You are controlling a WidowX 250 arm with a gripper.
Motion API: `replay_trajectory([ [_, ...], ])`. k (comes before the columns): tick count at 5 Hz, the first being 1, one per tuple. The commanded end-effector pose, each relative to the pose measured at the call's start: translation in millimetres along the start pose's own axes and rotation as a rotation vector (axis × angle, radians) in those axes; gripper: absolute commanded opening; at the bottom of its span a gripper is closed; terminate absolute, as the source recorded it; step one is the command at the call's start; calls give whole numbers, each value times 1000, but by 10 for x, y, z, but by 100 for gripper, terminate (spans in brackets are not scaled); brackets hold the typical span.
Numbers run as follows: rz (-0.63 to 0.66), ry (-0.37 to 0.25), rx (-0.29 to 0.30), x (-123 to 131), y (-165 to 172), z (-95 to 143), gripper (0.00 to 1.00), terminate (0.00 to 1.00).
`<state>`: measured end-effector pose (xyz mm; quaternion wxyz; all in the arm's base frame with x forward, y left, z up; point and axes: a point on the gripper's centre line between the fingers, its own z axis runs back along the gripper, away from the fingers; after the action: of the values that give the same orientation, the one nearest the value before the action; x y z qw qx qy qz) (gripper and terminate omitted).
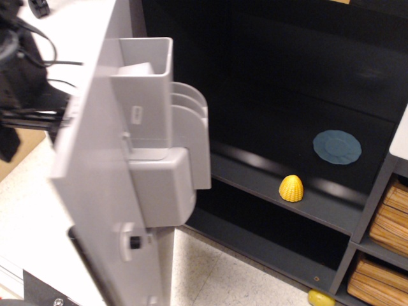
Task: Close fridge
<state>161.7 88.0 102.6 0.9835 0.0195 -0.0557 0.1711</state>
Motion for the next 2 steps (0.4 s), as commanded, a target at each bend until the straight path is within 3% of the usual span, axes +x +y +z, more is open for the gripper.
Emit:
replay_trajectory([
  [1, -45, -44, 7, 57, -404, -22, 100, 0],
  [2, -28, -100, -25, 127, -715, -35, 100, 0],
])
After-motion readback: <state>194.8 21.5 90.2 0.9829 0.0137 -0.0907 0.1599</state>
